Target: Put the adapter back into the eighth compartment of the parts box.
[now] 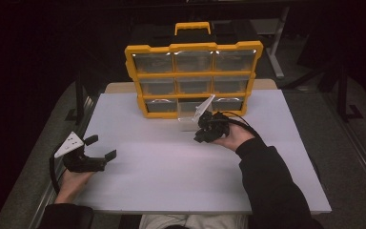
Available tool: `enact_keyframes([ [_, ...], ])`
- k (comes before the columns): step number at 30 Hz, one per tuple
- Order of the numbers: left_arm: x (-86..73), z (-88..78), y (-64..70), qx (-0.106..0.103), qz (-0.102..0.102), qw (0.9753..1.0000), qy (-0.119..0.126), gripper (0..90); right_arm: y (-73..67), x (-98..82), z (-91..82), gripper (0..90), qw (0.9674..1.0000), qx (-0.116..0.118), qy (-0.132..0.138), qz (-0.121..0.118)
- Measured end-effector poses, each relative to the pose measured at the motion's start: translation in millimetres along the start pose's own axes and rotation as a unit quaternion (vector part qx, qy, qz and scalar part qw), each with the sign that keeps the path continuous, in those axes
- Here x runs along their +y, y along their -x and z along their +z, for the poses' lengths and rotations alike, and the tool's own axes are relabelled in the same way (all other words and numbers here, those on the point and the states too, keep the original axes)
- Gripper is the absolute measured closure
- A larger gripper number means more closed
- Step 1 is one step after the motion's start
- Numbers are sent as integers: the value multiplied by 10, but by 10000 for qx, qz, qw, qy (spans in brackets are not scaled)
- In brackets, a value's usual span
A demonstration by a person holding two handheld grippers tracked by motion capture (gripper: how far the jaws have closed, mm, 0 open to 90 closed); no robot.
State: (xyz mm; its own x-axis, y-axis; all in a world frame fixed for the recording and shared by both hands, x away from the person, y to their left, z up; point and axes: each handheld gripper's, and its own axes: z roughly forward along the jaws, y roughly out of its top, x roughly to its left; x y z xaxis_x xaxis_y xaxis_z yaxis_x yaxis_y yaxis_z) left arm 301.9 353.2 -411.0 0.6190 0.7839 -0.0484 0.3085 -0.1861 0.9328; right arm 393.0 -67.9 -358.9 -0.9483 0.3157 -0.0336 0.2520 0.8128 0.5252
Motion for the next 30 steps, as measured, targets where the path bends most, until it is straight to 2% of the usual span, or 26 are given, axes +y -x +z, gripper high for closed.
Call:
enact_keyframes([
  [5, 1, -1, 1, -3, 9, 10000, 0, 0, 12, 63, -49, 752, 9999, -40, 84, -138],
  [9, 1, -1, 0, -6, 1, 10000, 9, 0, 24, 109, -64, 752, 9998, -52, 53, -207],
  [22, -1, 6, -3, -8, -1, 10000, -2, 0, 72, 217, -178, 751, 9997, -94, 10, -209],
  [30, -2, 7, -3, 2, 2, 10000, -10, 0, 160, 260, -262, 752, 9997, -153, 74, -176],
])
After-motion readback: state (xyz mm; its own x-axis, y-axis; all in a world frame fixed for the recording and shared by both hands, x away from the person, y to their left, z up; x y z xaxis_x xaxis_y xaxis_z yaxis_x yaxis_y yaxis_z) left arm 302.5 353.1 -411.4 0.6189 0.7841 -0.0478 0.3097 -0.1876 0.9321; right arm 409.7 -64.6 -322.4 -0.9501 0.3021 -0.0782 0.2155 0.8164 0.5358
